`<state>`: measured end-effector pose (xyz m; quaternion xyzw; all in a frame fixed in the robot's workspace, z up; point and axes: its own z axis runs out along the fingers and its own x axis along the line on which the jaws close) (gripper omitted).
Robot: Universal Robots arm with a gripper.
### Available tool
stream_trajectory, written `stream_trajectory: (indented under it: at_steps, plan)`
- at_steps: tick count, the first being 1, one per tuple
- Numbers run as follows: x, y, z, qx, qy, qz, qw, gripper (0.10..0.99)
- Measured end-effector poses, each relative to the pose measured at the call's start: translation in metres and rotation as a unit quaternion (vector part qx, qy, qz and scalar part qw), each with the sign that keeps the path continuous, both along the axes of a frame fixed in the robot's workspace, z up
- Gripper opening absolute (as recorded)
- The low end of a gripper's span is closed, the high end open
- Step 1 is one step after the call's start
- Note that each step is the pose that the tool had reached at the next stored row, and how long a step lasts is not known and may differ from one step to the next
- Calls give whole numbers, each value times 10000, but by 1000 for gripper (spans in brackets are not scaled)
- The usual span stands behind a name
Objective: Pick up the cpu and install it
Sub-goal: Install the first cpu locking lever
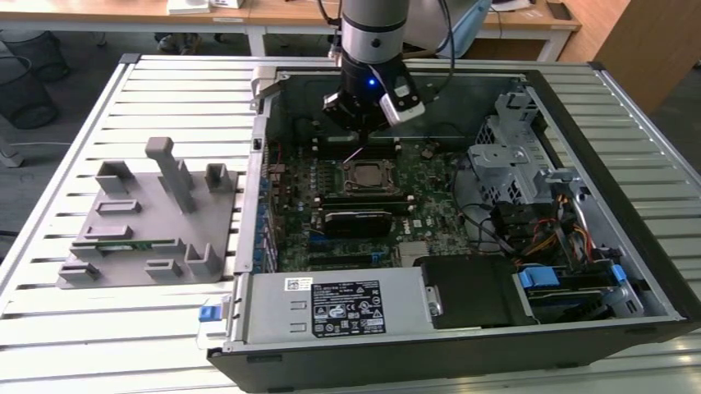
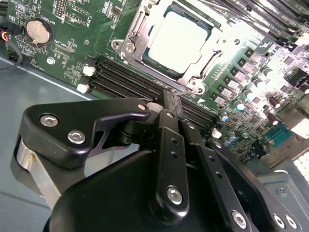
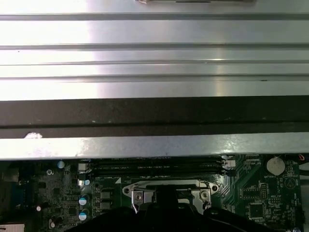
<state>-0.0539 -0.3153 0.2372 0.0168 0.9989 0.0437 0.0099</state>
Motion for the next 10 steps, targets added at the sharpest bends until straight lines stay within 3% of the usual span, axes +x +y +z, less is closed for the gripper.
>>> stream_trajectory:
  at_steps: [10]
  plan:
    - [26,21,-28,0,0,28,10000,114]
